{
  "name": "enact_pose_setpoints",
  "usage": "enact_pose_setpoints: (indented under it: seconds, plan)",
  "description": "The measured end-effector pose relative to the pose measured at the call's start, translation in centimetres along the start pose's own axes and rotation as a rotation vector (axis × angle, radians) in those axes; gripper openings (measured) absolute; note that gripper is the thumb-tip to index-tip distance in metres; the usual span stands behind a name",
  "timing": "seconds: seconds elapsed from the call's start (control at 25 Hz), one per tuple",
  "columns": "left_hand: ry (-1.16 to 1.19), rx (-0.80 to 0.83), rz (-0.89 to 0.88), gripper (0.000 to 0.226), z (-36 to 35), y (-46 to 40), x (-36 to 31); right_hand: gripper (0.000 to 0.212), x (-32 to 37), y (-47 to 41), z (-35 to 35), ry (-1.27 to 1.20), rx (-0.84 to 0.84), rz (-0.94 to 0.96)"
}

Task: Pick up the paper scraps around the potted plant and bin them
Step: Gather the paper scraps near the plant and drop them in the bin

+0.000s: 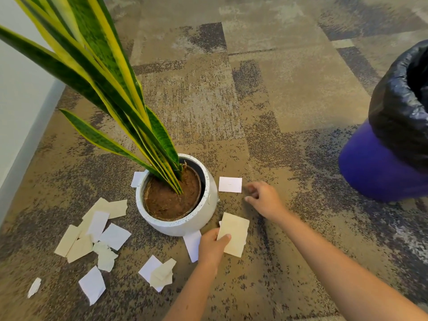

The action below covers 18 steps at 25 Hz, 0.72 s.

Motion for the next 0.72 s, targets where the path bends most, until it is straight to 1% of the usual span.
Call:
enact_pose_setpoints:
  seconds: [0.08, 0.2, 0.28, 0.4, 0.52, 0.6, 0.64, 0.72]
  plan:
    - [-0.059, 0.000, -0.017, 0.013, -0.1, -0.1, 0.2, 0.052, 0.9, -1.6, -1.0, 0.053, 0.021, 0.035]
    - [-0.090, 0.002, -0.033, 0.011, -0.2, -0.3, 0.4, 0.058, 1.1, -3.2, -2.2, 0.109, 0.053, -0.021]
    - [-0.098, 0.003, -0.039, 0.010, -0.2, -0.5, 0.5, 0.053, 0.9, -3.8, -2.6, 0.155, 0.060, -0.082]
    - [-0.114, 0.003, -0.053, 0.013, 0.0, -0.5, 0.5, 0.038, 0.7, -4.0, -2.8, 0.191, 0.046, -0.146]
    - [-0.090, 0.030, -0.048, 0.012, -0.1, -0.5, 0.5, 0.010, 0.6, -3.7, -2.5, 0.119, 0.015, -0.141]
    - [-0.059, 0.026, -0.031, 0.010, 0.0, -0.5, 0.5, 0.018, 0.5, -2.9, -2.0, 0.055, -0.012, -0.114]
    - [-0.035, 0.021, -0.021, 0.009, 0.0, -0.4, 0.5, 0.017, 0.3, -2.2, -1.3, 0.002, -0.054, -0.125]
    - [-0.001, -0.001, 0.001, 0.008, -0.1, -0.4, 0.4, 0.016, -0.6, -0.3, 0.4, -0.164, -0.159, -0.200]
Point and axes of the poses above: each hand's wrist, its own y-axis away from the middle knuckle, its own z-axis out of the back of the hand, x = y × z, the point moved 9 cm from there along -y, towards the middle knuckle, and after that the axes turned 3 degrees about z, right-handed, at the moved point
